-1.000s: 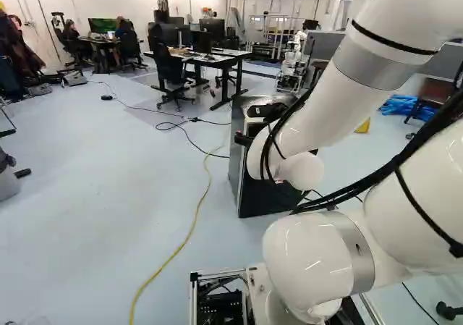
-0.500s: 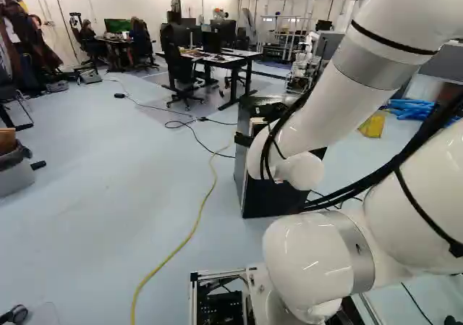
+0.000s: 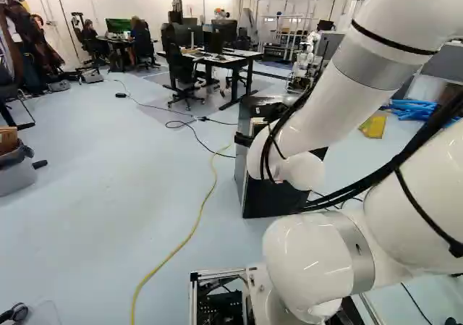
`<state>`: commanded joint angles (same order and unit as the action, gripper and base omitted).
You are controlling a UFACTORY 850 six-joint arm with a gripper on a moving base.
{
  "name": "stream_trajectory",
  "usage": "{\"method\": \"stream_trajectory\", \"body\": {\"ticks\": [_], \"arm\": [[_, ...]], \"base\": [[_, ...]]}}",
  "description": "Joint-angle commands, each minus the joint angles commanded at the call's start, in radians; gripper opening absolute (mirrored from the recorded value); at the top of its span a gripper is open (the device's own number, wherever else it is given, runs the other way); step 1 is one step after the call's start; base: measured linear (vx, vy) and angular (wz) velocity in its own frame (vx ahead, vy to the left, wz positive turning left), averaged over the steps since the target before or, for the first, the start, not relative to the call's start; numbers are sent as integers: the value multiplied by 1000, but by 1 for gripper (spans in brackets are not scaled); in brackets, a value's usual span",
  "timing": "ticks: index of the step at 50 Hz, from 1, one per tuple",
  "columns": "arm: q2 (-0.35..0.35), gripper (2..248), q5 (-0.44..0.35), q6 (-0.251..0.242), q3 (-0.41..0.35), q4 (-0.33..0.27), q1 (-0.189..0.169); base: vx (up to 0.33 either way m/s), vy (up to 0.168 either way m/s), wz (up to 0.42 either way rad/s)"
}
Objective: Grab a drink from the fridge
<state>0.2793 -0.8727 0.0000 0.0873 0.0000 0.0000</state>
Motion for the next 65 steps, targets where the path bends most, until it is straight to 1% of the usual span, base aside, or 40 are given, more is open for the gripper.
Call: {"method": "stream_trajectory", "body": {"ticks": [15,23,40,65], "arm": [[0,247,0,0,0,0,0],[0,247,0,0,0,10,0],[-6,247,0,0,5,56,6],[-26,247,0,0,22,133,24]], "base": [[0,0,0],[0,0,0],[0,0,0],[0,0,0]]}}
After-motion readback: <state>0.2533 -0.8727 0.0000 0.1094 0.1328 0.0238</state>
